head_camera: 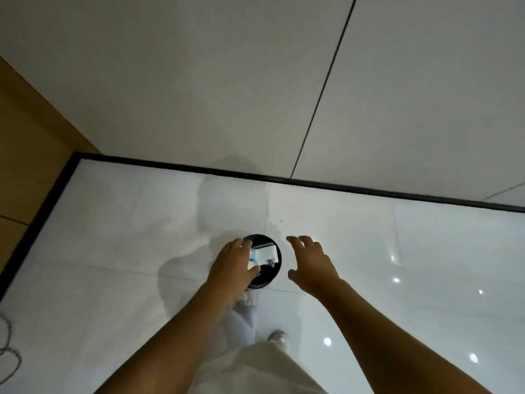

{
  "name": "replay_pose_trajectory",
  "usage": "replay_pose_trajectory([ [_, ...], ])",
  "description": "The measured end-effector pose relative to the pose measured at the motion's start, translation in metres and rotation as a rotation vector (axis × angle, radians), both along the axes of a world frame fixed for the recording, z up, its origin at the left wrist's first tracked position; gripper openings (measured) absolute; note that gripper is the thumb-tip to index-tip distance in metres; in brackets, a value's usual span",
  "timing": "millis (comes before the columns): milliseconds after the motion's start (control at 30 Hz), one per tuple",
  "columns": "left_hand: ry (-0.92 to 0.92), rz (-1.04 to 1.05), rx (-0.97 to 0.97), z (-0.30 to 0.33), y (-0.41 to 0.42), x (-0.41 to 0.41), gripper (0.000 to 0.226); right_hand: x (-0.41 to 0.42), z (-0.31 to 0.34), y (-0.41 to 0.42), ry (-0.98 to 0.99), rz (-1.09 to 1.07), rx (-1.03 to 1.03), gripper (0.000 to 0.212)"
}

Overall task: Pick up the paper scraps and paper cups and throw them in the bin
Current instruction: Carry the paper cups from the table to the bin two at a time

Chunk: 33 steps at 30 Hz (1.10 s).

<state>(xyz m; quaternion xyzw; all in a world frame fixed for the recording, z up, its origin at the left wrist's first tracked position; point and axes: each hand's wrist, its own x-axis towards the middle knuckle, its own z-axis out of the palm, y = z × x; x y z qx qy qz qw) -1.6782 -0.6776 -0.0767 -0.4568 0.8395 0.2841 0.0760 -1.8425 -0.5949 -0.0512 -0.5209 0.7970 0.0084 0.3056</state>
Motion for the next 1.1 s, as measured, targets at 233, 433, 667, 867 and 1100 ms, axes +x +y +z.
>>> replay_pose_trajectory([
  [233,-0.016,-0.307,-0.033,0.048,0.032,-0.02,0.057,0.003,0.039,0.076,0.026,-0.298,-0.037,0.074],
  [433,-0.046,-0.674,-0.068,0.072,0.057,-0.036,0.051,0.033,0.056,0.133,0.041,-0.609,-0.042,0.072],
  [667,-0.093,-1.066,-0.128,0.081,0.113,-0.05,0.051,0.085,0.064,0.216,0.042,-0.939,0.021,0.071],
  [867,-0.113,-1.299,-0.132,0.091,0.183,-0.074,0.051,0.115,0.075,0.296,0.064,-1.208,0.027,0.071],
  [1100,-0.028,-1.612,-0.132,0.113,0.337,-0.089,0.052,0.165,0.087,0.436,0.093,-1.574,0.01,0.072],
])
